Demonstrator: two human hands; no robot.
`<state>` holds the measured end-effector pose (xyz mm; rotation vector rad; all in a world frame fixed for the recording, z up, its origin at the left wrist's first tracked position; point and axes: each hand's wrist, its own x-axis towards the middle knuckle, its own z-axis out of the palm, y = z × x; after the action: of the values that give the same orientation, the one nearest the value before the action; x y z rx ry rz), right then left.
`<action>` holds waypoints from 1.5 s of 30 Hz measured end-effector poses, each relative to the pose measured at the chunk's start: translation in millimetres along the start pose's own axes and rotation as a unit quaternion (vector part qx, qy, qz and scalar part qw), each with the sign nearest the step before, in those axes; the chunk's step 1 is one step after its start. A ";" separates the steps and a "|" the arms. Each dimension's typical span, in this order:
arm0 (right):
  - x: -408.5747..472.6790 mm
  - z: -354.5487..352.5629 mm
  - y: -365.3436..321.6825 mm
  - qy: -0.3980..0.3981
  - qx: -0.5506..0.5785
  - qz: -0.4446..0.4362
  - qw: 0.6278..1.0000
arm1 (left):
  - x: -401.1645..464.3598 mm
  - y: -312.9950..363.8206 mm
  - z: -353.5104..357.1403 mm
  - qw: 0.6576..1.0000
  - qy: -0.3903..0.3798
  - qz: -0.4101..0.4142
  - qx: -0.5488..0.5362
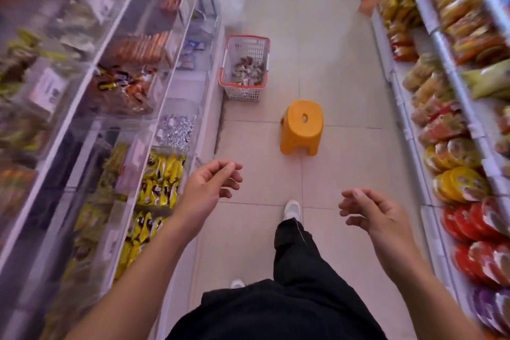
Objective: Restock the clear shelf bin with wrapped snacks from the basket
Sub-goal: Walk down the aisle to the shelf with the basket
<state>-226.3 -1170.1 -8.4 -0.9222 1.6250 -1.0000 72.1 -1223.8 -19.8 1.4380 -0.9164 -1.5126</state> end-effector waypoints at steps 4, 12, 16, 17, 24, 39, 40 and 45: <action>100.3 1.5 -29.1 -0.030 -0.004 -0.006 1.000 | 80.9 26.9 25.3 1.000 0.005 -0.002 0.006; 276.8 49.0 -131.0 -0.158 -0.014 -0.033 0.987 | 186.9 92.6 11.9 0.996 0.084 0.001 -0.021; 356.2 103.2 -163.0 -0.208 -0.037 -0.038 0.977 | 247.0 104.0 -15.2 0.990 0.133 0.000 -0.045; 375.5 118.2 -168.4 -0.214 -0.042 -0.037 0.975 | 265.3 105.8 -22.8 0.988 0.144 -0.002 -0.051; 494.0 190.4 -220.4 -0.183 -0.070 -0.017 0.980 | 411.4 159.2 -66.7 0.988 0.137 -0.012 -0.067; 663.8 210.2 -280.6 -0.088 -0.043 0.019 0.995 | 652.5 267.6 -39.4 0.999 0.025 -0.017 -0.019; 679.9 212.5 -282.3 -0.089 -0.041 0.027 0.995 | 665.1 270.0 -36.8 0.999 0.031 -0.022 -0.013; 763.3 234.8 -310.7 -0.164 -0.066 0.044 0.983 | 708.3 288.1 -38.5 0.995 0.091 -0.033 -0.009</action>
<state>-144.7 -2023.0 -25.8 -1.0354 1.4506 -0.6451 139.4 -1986.4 -31.1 1.5778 -0.7491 -1.4075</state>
